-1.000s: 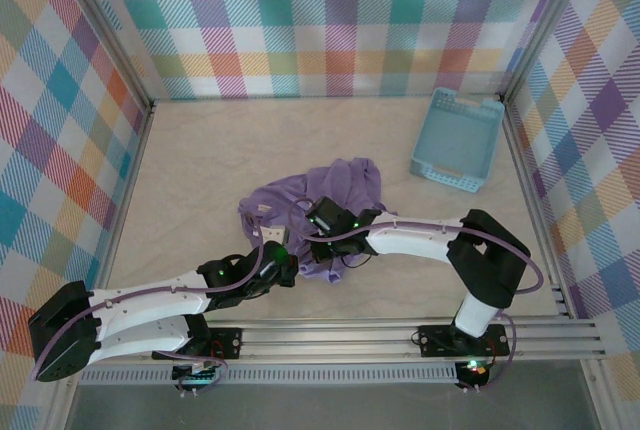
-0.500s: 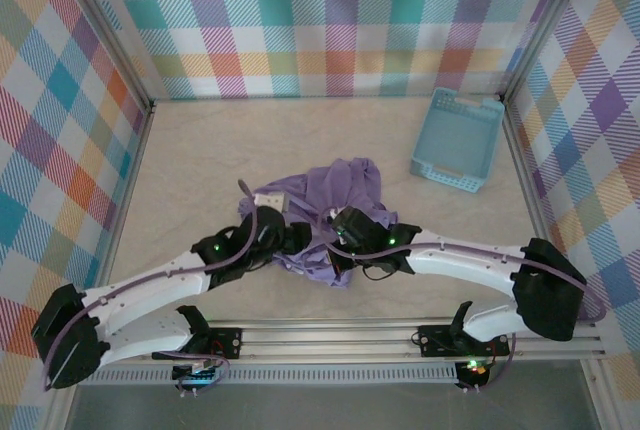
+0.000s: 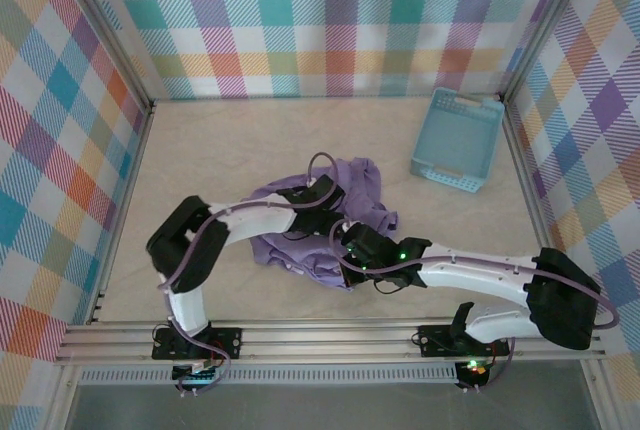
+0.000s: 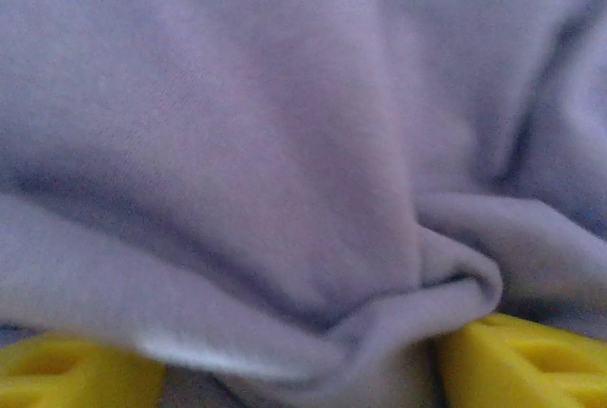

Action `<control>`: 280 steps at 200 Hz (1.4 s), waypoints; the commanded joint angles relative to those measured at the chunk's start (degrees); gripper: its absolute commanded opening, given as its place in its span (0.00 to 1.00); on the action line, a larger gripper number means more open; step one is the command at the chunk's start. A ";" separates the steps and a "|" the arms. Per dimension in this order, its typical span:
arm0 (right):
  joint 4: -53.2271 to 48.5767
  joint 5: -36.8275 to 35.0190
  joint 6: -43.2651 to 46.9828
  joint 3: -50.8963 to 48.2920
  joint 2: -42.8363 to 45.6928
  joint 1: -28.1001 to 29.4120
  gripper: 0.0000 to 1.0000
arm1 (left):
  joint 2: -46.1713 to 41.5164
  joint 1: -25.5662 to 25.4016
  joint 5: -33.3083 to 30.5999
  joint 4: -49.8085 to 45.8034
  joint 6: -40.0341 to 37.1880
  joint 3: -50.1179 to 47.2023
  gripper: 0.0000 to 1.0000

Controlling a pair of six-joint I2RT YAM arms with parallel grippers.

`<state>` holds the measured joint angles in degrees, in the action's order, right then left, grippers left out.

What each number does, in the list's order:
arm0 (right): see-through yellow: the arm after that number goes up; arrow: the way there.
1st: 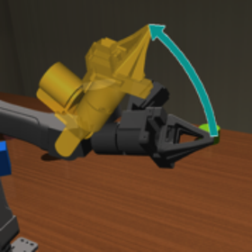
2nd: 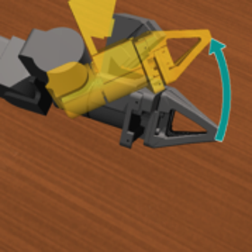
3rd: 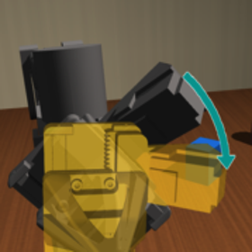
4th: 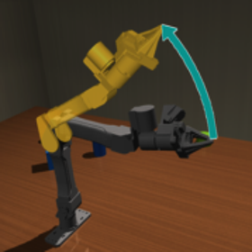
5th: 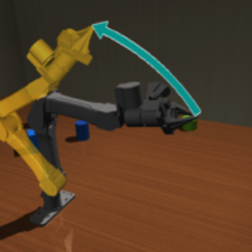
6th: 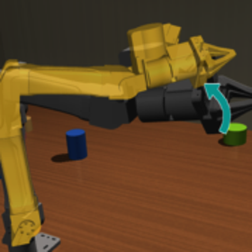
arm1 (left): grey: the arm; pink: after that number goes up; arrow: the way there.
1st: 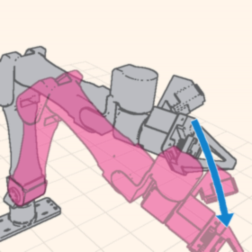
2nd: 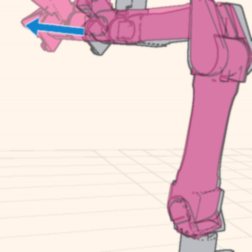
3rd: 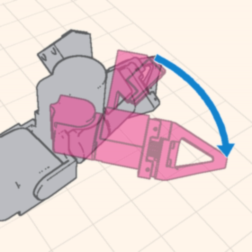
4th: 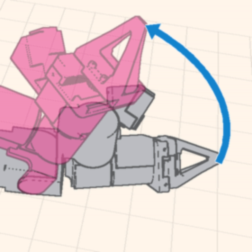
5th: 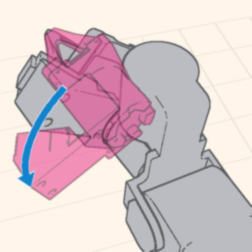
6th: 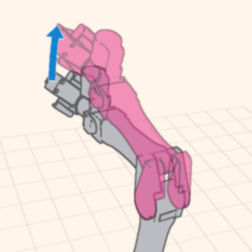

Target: Fold the inside-out t-shirt

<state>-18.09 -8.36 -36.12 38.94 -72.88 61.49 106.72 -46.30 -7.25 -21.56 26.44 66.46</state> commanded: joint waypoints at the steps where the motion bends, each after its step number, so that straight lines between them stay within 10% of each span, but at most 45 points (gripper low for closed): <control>1: -0.82 -1.22 -1.31 -0.75 -0.02 0.35 0.06 | 4.29 2.19 -3.87 -6.28 2.33 2.62 0.60; 50: -0.91 -1.77 -1.24 0.14 -2.56 0.21 0.09 | 5.99 11.17 -12.85 -11.05 13.54 -0.10 0.42; 143: 1.35 0.60 -5.04 -3.39 1.33 -6.70 0.11 | -3.46 14.75 -17.38 -8.85 20.03 -12.14 0.41; 203: 0.61 3.78 -7.48 -4.85 5.72 -6.56 0.34 | -4.86 14.06 -16.19 -6.83 21.07 -14.20 0.42; 280: 6.85 9.26 -2.35 4.69 -10.20 -9.67 0.50 | -5.21 13.17 -15.30 -6.21 20.50 -14.15 0.43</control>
<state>-14.37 -0.49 -41.01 40.53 -79.92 54.26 100.47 -32.60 -25.19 -22.74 46.94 54.89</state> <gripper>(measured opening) 0.489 0.424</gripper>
